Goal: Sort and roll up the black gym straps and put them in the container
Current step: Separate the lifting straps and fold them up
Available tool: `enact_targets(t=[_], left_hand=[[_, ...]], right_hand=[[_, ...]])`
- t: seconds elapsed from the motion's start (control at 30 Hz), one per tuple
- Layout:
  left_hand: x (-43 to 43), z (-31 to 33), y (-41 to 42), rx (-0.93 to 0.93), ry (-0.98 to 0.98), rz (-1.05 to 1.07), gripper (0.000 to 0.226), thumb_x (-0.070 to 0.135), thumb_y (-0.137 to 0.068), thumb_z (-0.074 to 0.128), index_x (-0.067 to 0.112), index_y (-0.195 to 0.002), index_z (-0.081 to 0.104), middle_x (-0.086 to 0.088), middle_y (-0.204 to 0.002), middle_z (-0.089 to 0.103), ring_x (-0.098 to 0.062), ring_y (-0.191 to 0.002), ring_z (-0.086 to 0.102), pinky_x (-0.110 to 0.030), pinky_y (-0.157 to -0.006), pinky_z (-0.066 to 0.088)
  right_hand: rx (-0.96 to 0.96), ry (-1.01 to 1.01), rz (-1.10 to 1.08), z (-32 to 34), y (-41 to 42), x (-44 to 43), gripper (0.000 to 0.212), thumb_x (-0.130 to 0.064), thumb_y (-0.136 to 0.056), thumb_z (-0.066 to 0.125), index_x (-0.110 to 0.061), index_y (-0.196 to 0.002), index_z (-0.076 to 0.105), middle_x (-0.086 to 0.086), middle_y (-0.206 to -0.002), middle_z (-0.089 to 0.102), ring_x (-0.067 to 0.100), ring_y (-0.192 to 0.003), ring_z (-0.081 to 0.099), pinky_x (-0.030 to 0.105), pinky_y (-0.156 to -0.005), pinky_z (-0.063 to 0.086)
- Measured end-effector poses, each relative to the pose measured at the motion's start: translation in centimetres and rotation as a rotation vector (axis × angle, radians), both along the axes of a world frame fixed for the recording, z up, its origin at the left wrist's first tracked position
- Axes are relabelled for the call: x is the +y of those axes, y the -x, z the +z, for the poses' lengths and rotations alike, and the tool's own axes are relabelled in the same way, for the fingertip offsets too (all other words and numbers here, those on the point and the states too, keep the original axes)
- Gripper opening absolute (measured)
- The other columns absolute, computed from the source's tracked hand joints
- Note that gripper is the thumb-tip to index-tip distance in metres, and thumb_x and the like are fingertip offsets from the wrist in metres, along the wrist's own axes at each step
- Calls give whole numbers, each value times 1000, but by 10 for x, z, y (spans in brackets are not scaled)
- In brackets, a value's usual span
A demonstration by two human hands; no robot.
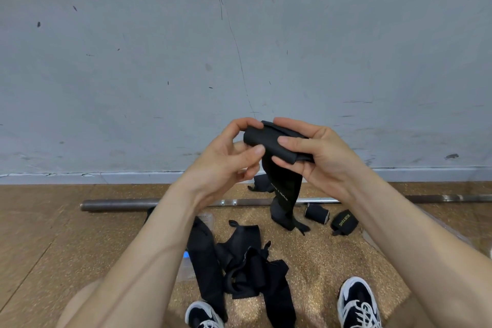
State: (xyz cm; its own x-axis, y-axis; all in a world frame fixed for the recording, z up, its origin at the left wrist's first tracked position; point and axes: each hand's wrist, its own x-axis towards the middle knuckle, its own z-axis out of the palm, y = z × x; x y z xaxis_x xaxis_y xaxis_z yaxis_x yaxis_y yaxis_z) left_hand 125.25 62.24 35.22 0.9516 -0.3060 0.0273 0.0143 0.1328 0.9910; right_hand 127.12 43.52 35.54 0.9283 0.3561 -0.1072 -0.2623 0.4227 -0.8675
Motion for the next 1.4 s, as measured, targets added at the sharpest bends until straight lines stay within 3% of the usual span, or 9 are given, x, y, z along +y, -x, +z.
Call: enact_targets(t=[0.27,0.4,0.5,0.63,0.77,0.87,0.93,1.07,1.4], left_hand=[[-8,-3,-2,-135,-191,279,29,41,-85,66,15,-98,67,6,-80,65,-8,-73,59,-23,-63,45],[-14,-1,-2,-60,-155,415,27,36,-82,72,10,-82,63,2,-72,66,-12,-69,64,-24,-61,44],[-21,0,-2,40,-28,482,23,22,-82,78,14,-78,57,-1,-68,65,-13,-58,62,-21,-51,43],[-23,1,2,136,-2,462,35,23,-81,79,20,-99,49,-4,-71,67,-14,-49,57,-22,-47,46],[-9,11,10,178,-432,171,28,45,-90,66,29,-110,56,-8,-65,66,-14,-44,55,-22,-45,43],[1,20,10,-12,-755,135,27,52,-87,64,26,-85,73,4,-46,48,-8,-41,41,-16,-46,37],[6,21,8,-112,-588,207,23,40,-83,72,18,-77,76,10,-51,55,-1,-50,50,-10,-58,41],[-3,-3,4,-29,-138,-220,53,33,-80,79,17,-128,61,-7,-120,69,-22,-116,64,-33,-98,51],[-25,3,9,-40,-102,57,23,32,-78,64,9,-79,57,4,-62,64,-5,-52,57,-15,-50,44]], right_hand=[[-47,167,1,-2,5,5,26,-29,-98,56,-15,-112,74,4,-107,75,17,-97,71,23,-72,56],[-210,302,-16,-3,10,11,45,-54,-78,62,-21,-106,77,6,-108,76,20,-105,70,34,-85,55],[-304,332,-38,-4,12,13,31,-39,-75,75,-23,-102,79,22,-112,70,42,-109,62,54,-96,50],[-334,418,-63,-6,9,10,21,-16,-88,72,-13,-108,76,6,-103,77,24,-104,70,35,-87,59],[-412,551,-16,-1,6,2,10,-11,-86,74,-16,-93,79,12,-91,76,22,-85,71,28,-72,56],[-440,627,180,9,5,-8,8,-5,-83,74,-9,-89,78,13,-81,73,15,-74,65,24,-62,52],[-430,614,376,15,4,-14,10,-8,-75,74,-9,-85,78,7,-75,71,11,-71,64,22,-58,50],[-401,460,602,23,1,-25,17,-12,-62,72,-15,-77,78,2,-71,71,15,-68,65,32,-64,47],[-264,287,515,18,-7,-38,39,-16,-66,75,-16,-102,61,10,-88,66,27,-78,60,35,-71,44]])
